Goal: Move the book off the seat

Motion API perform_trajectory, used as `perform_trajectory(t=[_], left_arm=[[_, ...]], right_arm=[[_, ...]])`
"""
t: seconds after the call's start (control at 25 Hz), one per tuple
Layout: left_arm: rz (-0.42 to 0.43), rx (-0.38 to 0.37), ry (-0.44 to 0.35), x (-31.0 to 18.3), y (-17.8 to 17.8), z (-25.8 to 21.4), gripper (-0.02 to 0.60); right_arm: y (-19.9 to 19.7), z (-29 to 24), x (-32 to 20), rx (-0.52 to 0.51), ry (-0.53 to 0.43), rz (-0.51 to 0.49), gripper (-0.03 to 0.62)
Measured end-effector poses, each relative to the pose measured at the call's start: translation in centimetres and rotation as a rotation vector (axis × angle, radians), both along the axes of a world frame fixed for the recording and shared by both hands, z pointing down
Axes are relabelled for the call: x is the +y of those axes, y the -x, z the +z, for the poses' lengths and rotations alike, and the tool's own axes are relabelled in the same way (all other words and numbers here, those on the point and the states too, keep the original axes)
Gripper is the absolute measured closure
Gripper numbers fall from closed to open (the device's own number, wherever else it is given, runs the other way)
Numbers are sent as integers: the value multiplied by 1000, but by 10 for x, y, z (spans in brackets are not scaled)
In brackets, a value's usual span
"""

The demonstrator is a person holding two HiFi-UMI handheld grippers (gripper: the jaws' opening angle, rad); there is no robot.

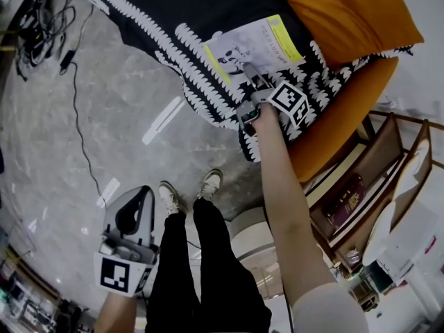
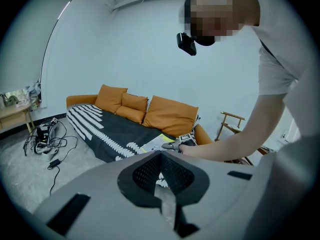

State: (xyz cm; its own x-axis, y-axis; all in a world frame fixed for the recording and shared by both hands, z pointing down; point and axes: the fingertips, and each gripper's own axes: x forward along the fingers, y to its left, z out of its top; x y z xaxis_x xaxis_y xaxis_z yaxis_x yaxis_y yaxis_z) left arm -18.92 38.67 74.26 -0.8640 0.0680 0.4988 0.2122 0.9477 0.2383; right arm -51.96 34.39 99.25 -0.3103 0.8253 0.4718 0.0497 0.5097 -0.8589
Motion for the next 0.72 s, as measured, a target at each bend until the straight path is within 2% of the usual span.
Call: perform_trajectory(t=[0.08,0.16,0.4,0.72], left_arm=[[-2,7,-7,-1,-3,2,565],[-1,11,-17,-3,-4,3,565],[-25,-3,8,1,-11,1,565],[-14,-63,7,-10,0,-32,565]], right_arm=[[-5,21,7,-4,-101,-40,397],[-5,36,3,-1,-153,-34,447],[-1,10,1,-54,-36,15,484],[-6,-66,-15,-200,-31,-18,506]])
